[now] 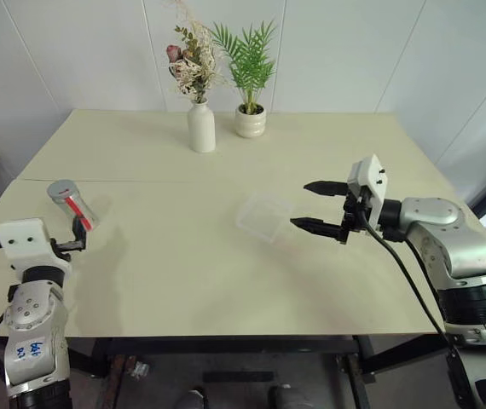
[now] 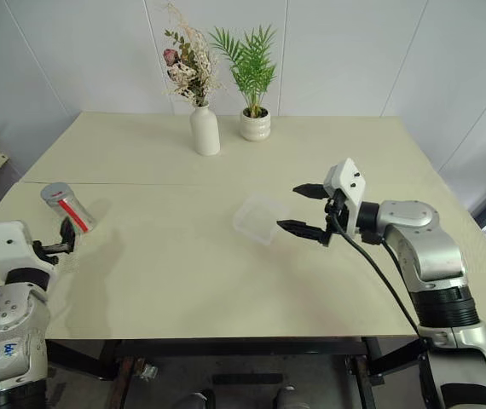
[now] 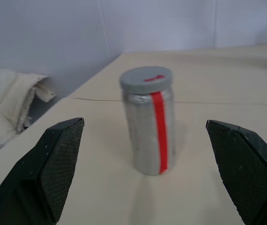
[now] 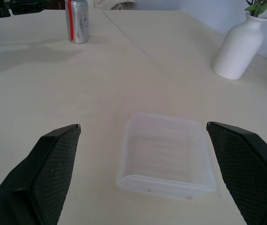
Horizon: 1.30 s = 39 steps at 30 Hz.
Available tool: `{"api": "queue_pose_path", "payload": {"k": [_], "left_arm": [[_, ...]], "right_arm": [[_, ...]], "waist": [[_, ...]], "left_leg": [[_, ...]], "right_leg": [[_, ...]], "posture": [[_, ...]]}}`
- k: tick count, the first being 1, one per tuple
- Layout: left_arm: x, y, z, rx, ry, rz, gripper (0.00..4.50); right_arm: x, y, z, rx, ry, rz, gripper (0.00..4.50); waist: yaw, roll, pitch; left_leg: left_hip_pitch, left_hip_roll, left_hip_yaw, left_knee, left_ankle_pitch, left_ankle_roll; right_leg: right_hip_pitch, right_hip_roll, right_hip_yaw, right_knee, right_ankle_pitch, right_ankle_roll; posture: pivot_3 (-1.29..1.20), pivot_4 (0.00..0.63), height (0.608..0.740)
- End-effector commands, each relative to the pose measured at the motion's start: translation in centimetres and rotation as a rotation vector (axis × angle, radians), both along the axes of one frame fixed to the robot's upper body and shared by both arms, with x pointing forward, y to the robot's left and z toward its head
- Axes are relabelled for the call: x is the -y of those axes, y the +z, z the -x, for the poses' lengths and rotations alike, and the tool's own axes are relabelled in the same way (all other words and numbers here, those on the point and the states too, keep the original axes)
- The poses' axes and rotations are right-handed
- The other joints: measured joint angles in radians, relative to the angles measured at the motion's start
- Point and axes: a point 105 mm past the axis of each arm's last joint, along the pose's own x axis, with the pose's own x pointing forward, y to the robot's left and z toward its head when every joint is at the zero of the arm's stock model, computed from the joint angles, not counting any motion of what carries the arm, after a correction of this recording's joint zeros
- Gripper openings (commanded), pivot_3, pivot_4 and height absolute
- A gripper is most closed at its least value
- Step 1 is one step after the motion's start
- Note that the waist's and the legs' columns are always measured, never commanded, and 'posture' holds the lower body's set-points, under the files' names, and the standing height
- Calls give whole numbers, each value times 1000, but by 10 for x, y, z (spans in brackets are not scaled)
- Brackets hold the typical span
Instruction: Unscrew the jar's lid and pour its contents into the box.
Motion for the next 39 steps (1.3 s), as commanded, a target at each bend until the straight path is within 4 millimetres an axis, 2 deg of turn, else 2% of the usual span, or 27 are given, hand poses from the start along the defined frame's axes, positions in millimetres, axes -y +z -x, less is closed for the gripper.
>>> {"api": "queue_pose_path", "payload": {"k": [1, 9, 13, 26, 32, 39], "left_arm": [[-6, 11, -5, 52, -4, -13, 4451], [-5, 9, -36, 53, -49, 5, 4451], [-10, 11, -47, 62, -43, 4, 4451], [-27, 8, -66, 37, 15, 47, 4451], [-25, 16, -80, 60, -5, 51, 4451], [-22, 17, -85, 73, -23, 47, 4451]], "right_arm": [[-4, 13, -2, 62, 5, -5, 4500], [-11, 16, 0, 86, 30, -13, 4500], [-12, 17, -1, 91, 30, -15, 4500], [-11, 17, -5, 98, 14, -23, 4500], [-13, 17, -6, 101, 17, -25, 4500], [-13, 19, -5, 98, 26, -45, 4500]], "waist": [[0, 0, 0], [0, -1, -1], [-2, -1, -1], [1, -1, -1], [0, -1, -1], [0, -1, -1]], "left_leg": [[0, 0, 0, 0, 0, 0], [0, 0, 0, 0, 0, 0], [0, 0, 0, -1, 0, 0], [-1, 1, 0, -3, -1, -1], [-1, 1, 0, -3, -1, -1], [-2, 1, 0, -3, -1, -2]], "right_leg": [[0, 0, 0, 0, 0, 0], [0, 0, -1, 0, 1, 2], [-1, 0, -1, 0, 8, 15], [-2, 1, -2, -1, 9, 15], [-2, 1, -2, -2, 9, 15], [-2, 1, -2, -2, 9, 16]], "posture": [[0, 150, 740], [0, 150, 740], [0, 150, 740], [0, 150, 740], [0, 150, 740], [0, 150, 740]]}}
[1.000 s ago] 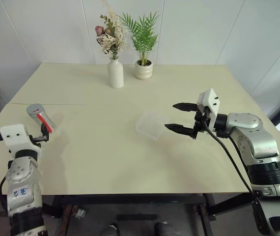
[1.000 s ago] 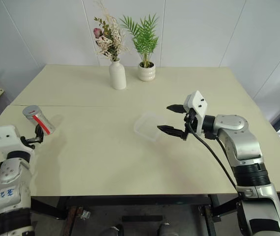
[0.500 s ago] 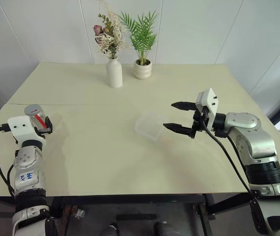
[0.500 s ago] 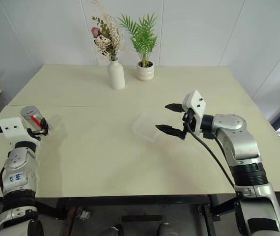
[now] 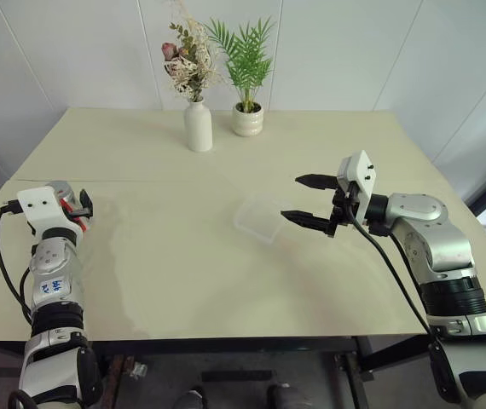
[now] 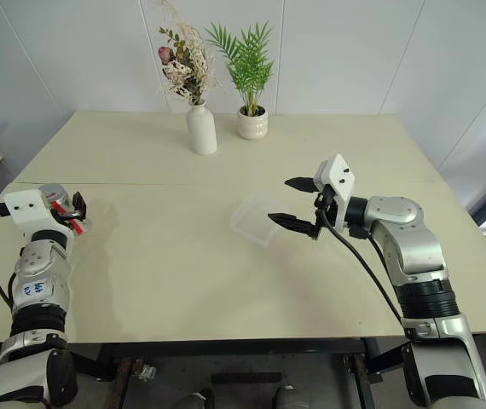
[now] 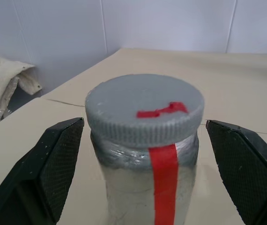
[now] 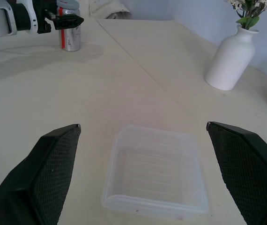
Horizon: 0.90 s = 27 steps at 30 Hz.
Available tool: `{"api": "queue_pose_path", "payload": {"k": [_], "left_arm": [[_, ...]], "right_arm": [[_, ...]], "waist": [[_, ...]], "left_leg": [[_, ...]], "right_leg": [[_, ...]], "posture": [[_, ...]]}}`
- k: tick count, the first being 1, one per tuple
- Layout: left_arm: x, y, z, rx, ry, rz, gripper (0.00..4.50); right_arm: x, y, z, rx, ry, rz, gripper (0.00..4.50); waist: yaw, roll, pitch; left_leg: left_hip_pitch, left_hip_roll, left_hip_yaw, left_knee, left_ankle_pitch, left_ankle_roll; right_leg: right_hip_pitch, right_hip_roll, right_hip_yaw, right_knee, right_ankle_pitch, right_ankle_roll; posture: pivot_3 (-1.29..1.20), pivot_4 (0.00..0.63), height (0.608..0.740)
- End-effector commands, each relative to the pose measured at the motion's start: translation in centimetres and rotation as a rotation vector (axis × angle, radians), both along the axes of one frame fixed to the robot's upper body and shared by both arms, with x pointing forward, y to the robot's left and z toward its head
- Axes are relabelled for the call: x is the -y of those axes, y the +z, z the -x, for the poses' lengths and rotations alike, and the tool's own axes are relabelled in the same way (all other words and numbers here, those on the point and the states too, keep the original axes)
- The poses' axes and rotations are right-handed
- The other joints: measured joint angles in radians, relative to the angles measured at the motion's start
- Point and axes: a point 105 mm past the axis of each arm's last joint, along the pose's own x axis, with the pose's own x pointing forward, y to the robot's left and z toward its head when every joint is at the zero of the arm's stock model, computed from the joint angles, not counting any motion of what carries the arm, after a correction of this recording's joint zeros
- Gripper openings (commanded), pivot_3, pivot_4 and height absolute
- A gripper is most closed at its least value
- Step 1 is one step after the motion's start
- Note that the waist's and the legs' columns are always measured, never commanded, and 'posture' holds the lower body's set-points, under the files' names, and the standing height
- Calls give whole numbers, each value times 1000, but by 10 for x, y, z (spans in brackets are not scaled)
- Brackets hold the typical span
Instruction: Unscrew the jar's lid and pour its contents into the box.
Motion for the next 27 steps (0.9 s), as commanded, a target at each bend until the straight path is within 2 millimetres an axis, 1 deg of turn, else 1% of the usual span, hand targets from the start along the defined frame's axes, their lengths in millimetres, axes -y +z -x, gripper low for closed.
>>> {"api": "queue_pose_path", "payload": {"k": [1, 4, 9, 12, 18, 21, 25, 26, 27], "left_arm": [[-4, 18, 1, 54, 7, -29, 4451], [-3, 17, 0, 51, 3, -25, 4451], [-4, 14, 0, 43, 10, -17, 4451], [-5, 14, 0, 44, 14, -15, 4451], [-6, 15, -3, 44, 9, -13, 4451], [-1, 17, -5, 54, -25, -24, 3828], [0, 17, -7, 54, -29, -16, 2587], [-1, 16, -7, 52, -24, -13, 2319], [0, 16, -7, 55, -30, -9, 2160]], "right_arm": [[-1, 16, 5, 39, 25, -33, 4500], [0, 18, 12, 12, 71, -44, 4500], [1, 21, 15, 1, 106, -46, 4500], [0, 25, 14, 10, 107, -47, 4500], [-1, 26, 12, 18, 99, -48, 4500], [-2, 26, 11, 23, 91, -49, 4500], [0, 25, 11, 24, 78, -49, 4500], [0, 25, 12, 24, 77, -49, 4500], [0, 25, 12, 24, 75, -49, 4500]], "waist": [[0, 0, 0], [1, 0, 0], [1, 0, 0], [0, 0, 0], [1, 0, 0], [1, 0, 0], [1, 0, 0], [1, 0, 0], [1, 0, 0]], "left_leg": [[0, 0, 0, 0, 0, 0], [0, 0, 0, 0, 0, 0], [0, 0, 0, 0, 0, 0], [0, 0, 0, 0, 0, 0], [0, 0, 0, 0, 0, 0], [0, 0, 0, 0, 0, 0], [0, 0, 0, 0, 0, 0], [0, 0, 0, 0, 0, 0], [0, 0, 0, 0, 0, 0]], "right_leg": [[0, 0, 0, 0, 0, 0], [0, 0, 0, 0, 0, 0], [0, 0, 0, 0, 0, 0], [0, 0, 0, 0, 0, 0], [0, 0, 0, 0, 0, 0], [0, 0, 0, 0, 0, 0], [0, 0, 0, 0, 0, 0], [0, 0, 0, 0, 0, 0], [0, 0, 0, 0, 0, 0]], "posture": [[0, 150, 740], [0, 150, 740], [0, 150, 740], [0, 150, 740], [0, 150, 740], [0, 150, 740], [0, 150, 740], [0, 150, 740], [0, 150, 740]]}}
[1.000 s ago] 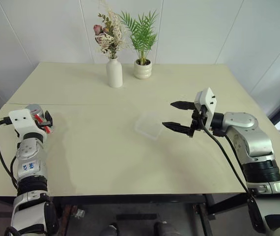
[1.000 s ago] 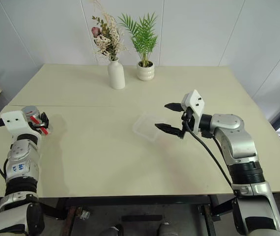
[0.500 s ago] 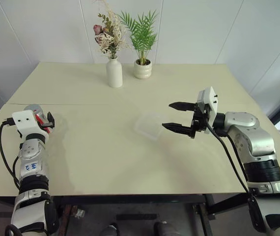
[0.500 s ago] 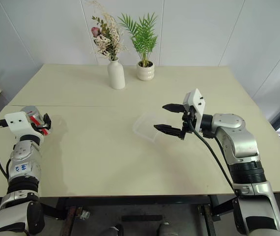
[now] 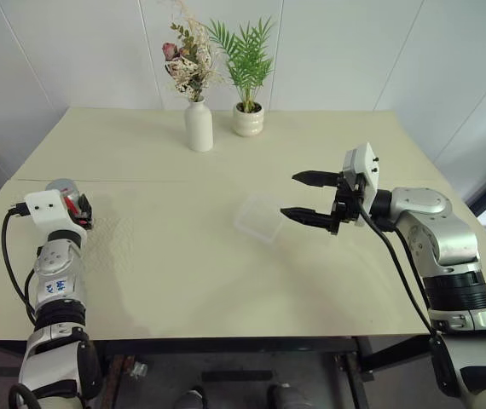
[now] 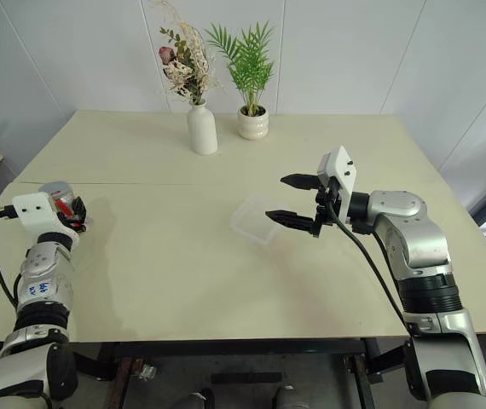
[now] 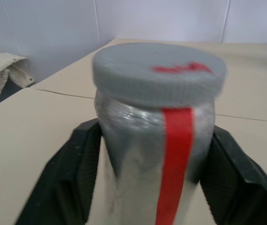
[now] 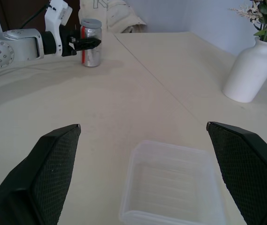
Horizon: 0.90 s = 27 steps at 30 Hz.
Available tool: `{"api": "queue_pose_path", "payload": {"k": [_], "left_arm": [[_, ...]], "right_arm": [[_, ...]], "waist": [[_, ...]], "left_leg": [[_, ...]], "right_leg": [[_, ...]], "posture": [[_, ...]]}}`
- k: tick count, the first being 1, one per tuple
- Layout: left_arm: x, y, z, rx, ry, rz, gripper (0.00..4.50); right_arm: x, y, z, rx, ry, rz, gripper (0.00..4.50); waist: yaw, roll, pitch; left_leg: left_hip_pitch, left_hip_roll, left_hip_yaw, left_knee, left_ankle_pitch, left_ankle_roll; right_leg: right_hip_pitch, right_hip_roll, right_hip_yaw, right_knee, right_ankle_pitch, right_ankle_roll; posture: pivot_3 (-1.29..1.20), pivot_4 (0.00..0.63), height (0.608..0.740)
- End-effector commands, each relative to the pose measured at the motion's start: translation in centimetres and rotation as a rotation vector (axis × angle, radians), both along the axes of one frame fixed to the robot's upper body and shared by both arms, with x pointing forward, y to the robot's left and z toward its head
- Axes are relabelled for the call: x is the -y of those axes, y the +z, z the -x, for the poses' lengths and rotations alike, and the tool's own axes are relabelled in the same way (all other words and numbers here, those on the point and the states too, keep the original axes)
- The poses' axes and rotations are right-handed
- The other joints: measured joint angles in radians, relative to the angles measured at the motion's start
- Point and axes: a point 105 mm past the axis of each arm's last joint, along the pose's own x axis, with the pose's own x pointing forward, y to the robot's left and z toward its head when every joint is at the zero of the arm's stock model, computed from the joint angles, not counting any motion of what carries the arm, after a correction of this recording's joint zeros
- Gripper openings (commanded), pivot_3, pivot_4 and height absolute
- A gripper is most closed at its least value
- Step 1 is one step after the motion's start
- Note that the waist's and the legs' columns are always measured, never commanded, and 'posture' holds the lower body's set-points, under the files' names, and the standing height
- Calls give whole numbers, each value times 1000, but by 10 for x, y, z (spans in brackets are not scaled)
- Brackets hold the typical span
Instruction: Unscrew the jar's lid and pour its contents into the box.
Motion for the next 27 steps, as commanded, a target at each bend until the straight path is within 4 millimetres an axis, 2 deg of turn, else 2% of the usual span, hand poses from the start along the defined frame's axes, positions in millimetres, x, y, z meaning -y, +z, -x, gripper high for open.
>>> {"api": "queue_pose_path", "payload": {"k": [1, 4, 10, 13, 17, 23, 27], "left_arm": [[-2, 22, 0, 73, 1, -20, 2156], [2, 23, 0, 82, -32, -24, 2156], [28, 32, -7, 84, -231, -44, 2156], [52, 41, -12, 71, -403, -100, 2156], [96, 58, -16, 55, -691, -210, 2156], [145, 69, -12, 34, -1015, -305, 2156], [158, 72, -9, 34, -1104, -323, 2156]], "right_arm": [[5, 14, 6, 59, -9, -14, 4500], [7, 14, 9, 61, -16, -10, 4500], [10, 17, 13, 73, -29, -6, 4500], [10, 20, 14, 87, -44, -8, 4500], [11, 23, 17, 96, -62, -12, 4500], [11, 24, 20, 100, -95, -22, 4500], [10, 25, 22, 95, -101, -25, 4500]], "waist": [[0, 0, 0], [1, 0, 0], [1, 0, 0], [1, 0, 0], [2, 0, 0], [-1, 0, 0], [-3, 0, 0]], "left_leg": [[0, 0, 0, 0, 0, 0], [0, 0, 0, 0, 0, 0], [0, 0, 0, 0, 0, 0], [0, 0, 0, 0, 0, 0], [-1, 0, 0, 0, 0, 0], [-1, 0, 0, -1, 0, 0], [-1, 1, 0, -2, 0, 0]], "right_leg": [[0, 0, 0, 0, 0, 0], [0, 0, 0, 0, 0, 0], [0, 0, 0, 0, 0, 0], [0, 0, 0, 0, 0, 0], [0, 0, 0, -1, 0, 0], [0, 0, 0, -2, 0, 0], [-1, 1, 0, -1, -1, -1]], "posture": [[0, 150, 740], [0, 150, 740], [0, 150, 740], [0, 150, 740], [0, 150, 740], [0, 150, 740], [0, 150, 740]]}}
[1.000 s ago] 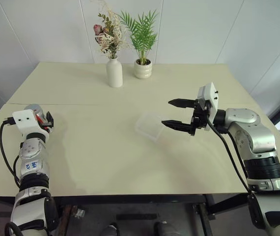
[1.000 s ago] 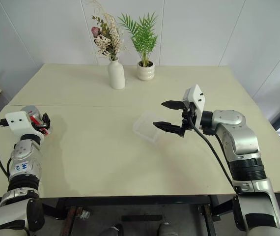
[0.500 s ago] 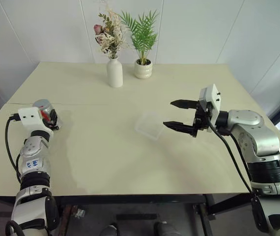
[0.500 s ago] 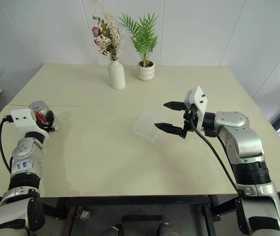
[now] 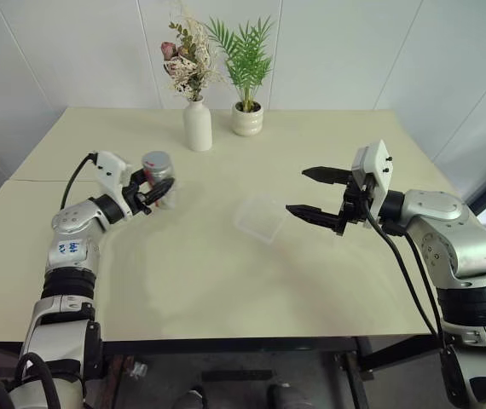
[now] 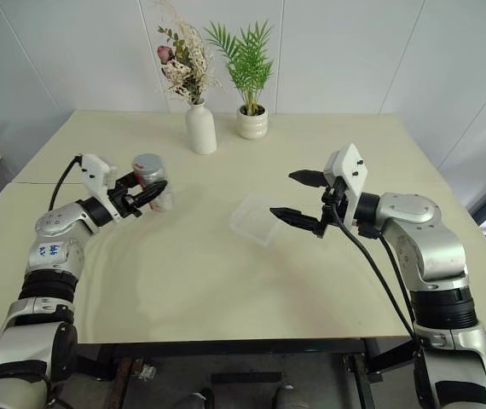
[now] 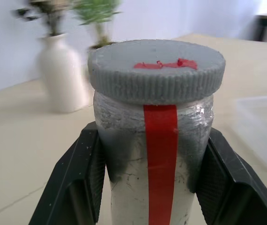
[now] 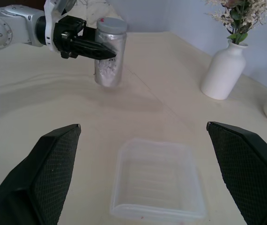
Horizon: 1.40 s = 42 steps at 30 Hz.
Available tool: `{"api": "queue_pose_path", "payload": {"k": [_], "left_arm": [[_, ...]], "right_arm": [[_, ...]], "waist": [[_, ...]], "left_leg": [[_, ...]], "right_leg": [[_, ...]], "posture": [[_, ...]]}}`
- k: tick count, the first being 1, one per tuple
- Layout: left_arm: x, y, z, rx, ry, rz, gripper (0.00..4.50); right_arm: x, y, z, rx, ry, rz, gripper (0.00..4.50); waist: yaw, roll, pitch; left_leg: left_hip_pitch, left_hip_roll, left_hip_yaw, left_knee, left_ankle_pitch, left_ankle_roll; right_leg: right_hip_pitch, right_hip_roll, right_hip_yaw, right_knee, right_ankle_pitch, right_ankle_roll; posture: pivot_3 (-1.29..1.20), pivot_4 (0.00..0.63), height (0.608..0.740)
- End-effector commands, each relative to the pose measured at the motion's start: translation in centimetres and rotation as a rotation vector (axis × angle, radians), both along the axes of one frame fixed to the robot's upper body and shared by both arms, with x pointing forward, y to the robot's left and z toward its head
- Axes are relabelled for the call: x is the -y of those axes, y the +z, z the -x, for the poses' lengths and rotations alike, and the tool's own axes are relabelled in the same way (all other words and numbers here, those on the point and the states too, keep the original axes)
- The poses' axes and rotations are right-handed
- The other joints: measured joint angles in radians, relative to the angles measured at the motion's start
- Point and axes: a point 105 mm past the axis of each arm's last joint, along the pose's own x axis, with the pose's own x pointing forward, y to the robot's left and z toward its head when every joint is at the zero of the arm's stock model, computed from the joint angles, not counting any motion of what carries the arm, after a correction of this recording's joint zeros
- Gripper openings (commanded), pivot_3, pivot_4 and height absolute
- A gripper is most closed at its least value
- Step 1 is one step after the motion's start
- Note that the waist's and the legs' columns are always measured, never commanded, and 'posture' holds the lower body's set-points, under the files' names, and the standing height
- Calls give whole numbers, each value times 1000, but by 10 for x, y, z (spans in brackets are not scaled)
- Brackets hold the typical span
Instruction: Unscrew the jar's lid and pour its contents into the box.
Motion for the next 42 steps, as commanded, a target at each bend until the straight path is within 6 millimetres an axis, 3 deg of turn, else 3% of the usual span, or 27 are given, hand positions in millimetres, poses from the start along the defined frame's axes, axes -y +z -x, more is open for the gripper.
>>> {"api": "queue_pose_path", "payload": {"k": [1, 5, 19, 33, 42], "left_arm": [[17, 19, 7, 49, -116, -19, 2156], [48, 16, 20, 6, -309, -50, 2156], [96, 6, 52, 1, -541, -49, 2156], [117, -4, 68, -22, -590, -31, 2156], [121, -8, 74, -30, -596, -16, 2156]], "right_arm": [[3, 15, 9, 54, -14, -17, 4500], [0, 14, 12, 29, -54, -33, 4500], [-34, 22, 25, 34, -50, -130, 4500], [-76, 21, 38, 2, 28, -198, 4500], [-88, 19, 38, -14, 46, -196, 4500]], "waist": [[0, 0, 0], [4, 0, 0], [1, 0, 0], [1, 0, 0], [1, 0, 0]], "left_leg": [[0, 0, 0, 0, 0, 0], [-1, 0, 0, 0, 0, 0], [0, 1, -1, 1, 0, 0], [0, 2, -1, 2, 0, 0], [0, 2, -2, 2, 0, 1]], "right_leg": [[0, 0, 0, 0, 0, 0], [0, 1, 0, 0, 0, 0], [0, 1, 0, 2, 0, -1], [0, 1, 1, 3, -1, -1], [0, 2, 0, 3, -1, -2]], "posture": [[0, 150, 740], [0, 150, 740], [0, 150, 740], [0, 150, 740], [0, 150, 740]]}}
